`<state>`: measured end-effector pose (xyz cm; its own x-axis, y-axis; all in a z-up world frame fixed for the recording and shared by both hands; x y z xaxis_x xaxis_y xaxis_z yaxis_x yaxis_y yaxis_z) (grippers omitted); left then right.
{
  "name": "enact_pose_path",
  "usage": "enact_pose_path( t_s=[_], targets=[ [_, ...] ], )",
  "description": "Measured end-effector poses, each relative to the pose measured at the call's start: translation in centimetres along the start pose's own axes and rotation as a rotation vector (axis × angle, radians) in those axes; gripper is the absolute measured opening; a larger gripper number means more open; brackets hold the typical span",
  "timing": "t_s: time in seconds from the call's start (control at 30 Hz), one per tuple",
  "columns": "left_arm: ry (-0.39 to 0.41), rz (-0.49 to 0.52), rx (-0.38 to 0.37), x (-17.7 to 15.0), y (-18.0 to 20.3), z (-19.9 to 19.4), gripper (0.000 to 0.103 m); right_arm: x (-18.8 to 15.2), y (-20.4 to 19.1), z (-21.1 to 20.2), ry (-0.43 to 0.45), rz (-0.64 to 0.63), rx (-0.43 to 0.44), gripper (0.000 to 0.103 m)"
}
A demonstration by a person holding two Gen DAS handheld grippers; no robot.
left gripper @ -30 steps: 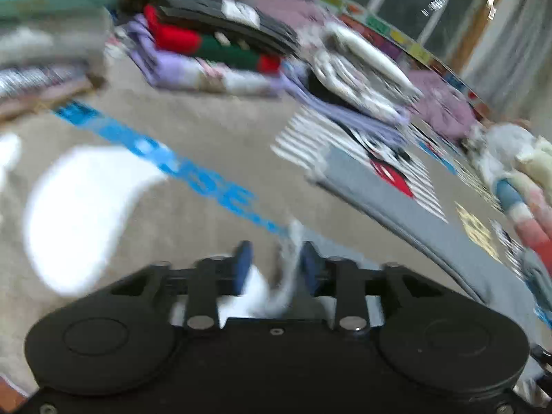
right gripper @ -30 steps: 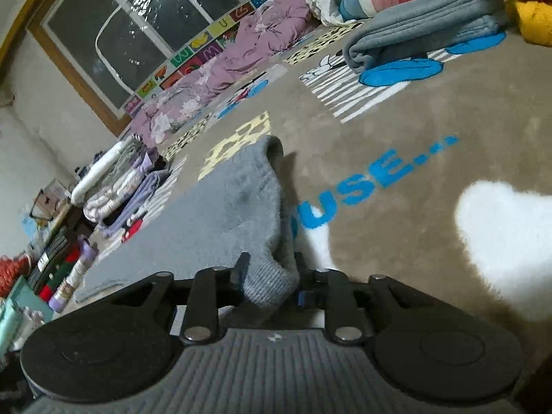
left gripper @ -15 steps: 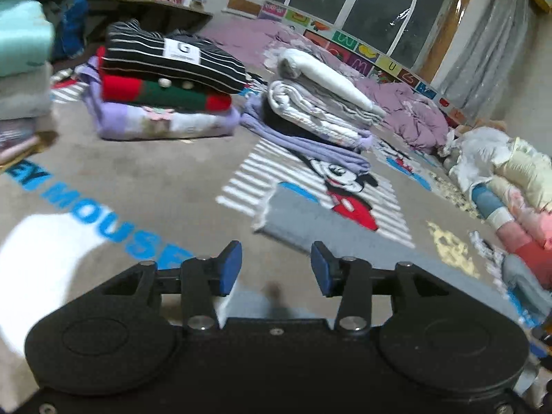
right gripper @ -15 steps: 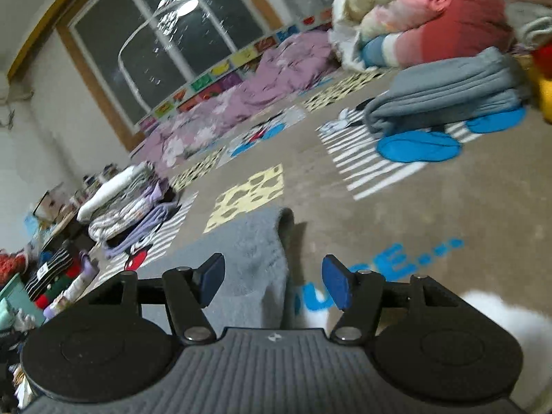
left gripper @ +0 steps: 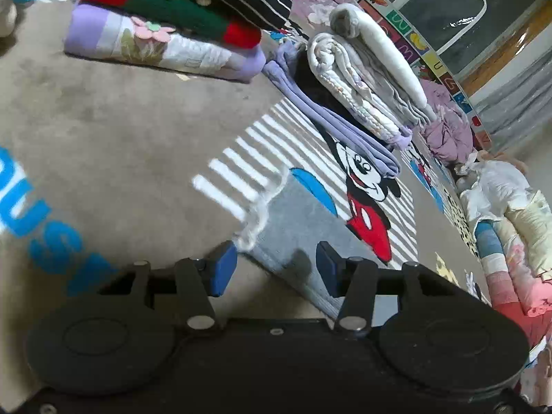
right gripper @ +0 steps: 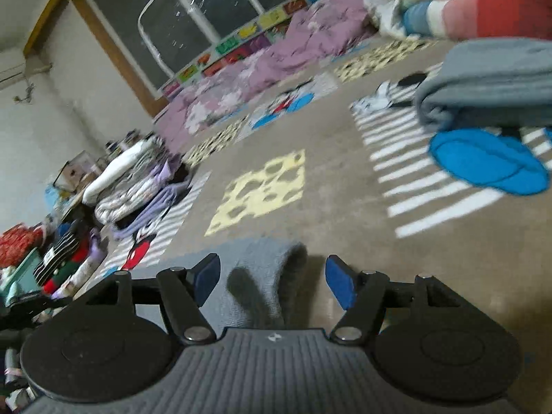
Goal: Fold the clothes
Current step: 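Open both grippers and lift them off the folded sweatpants, then move both grippers over the grey sweater lying flat on the blanket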
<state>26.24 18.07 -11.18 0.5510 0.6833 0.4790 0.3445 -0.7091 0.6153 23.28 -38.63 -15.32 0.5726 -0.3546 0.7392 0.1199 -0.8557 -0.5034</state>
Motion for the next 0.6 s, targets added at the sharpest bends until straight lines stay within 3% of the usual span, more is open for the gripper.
enact_pose_path(
  t_s=[0.07,0.1,0.17,0.2,0.33,0.6],
  targets=[
    [0.007,0.007,0.007,0.2,0.1,0.4,0.045,-0.2,0.1,0.6,-0.022,-0.002,0.016,0.068],
    [0.012,0.021,0.02,0.3,0.2,0.6,0.037,-0.2,0.2,0.8,-0.027,-0.003,0.026,0.067],
    [0.021,0.084,0.05,0.4,0.7,1.1,0.012,-0.3,0.4,1.1,-0.029,0.0,0.047,0.052],
    [0.028,0.113,0.046,0.5,1.0,1.3,0.006,-0.4,0.6,1.2,-0.031,0.006,0.056,0.036],
    [0.21,0.248,-0.057,1.7,3.3,-1.8,0.006,-0.1,-0.2,-0.2,0.029,-0.042,0.07,0.029],
    [0.123,0.256,0.042,1.6,1.5,1.7,0.007,-0.3,-0.8,0.2,0.018,-0.149,-0.005,0.029]
  ],
)
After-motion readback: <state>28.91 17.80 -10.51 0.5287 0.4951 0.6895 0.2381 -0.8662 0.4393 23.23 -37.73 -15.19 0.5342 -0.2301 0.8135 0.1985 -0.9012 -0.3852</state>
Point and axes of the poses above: each gripper's, at about its wrist camera, not at the fingertips, and z roughly the way its jaws point, y to its right, x to its top, the point moved 3 cm from there along z, roughly the way its jaws point, and after that the axes turned 5 degrees about -z, right-handed, at the moved point
